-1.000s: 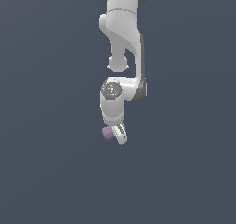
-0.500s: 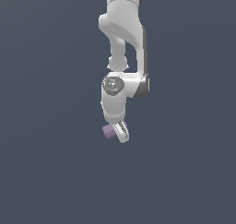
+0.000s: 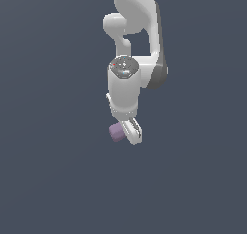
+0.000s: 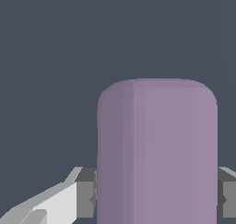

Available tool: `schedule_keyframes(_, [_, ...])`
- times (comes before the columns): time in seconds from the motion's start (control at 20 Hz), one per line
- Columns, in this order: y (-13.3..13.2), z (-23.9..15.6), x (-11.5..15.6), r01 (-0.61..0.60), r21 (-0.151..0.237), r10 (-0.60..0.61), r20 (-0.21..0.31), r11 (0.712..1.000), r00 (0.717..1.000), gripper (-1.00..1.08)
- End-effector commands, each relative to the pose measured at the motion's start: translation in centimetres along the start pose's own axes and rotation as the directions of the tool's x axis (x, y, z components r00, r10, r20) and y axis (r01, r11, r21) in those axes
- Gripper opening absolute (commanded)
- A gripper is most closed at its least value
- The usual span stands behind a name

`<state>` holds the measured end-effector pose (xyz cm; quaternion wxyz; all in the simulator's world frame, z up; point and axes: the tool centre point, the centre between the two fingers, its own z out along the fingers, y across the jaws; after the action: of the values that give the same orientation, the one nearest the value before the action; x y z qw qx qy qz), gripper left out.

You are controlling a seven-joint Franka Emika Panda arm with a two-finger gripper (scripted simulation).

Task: Pick up the object and move it to a goal position.

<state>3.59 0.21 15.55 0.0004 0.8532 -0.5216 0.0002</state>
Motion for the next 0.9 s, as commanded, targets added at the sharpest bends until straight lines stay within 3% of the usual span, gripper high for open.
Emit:
schedule_keyframes(0.0, [-0.7,-2.7,-0.2,-0.001,0.000,0.001,-0.001,1.000,1.000,-1.00])
schedule_keyframes(0.85, [-5.5,-18.6,-1.4,0.000,0.000,0.000,-0.001,1.000,1.000,-1.00])
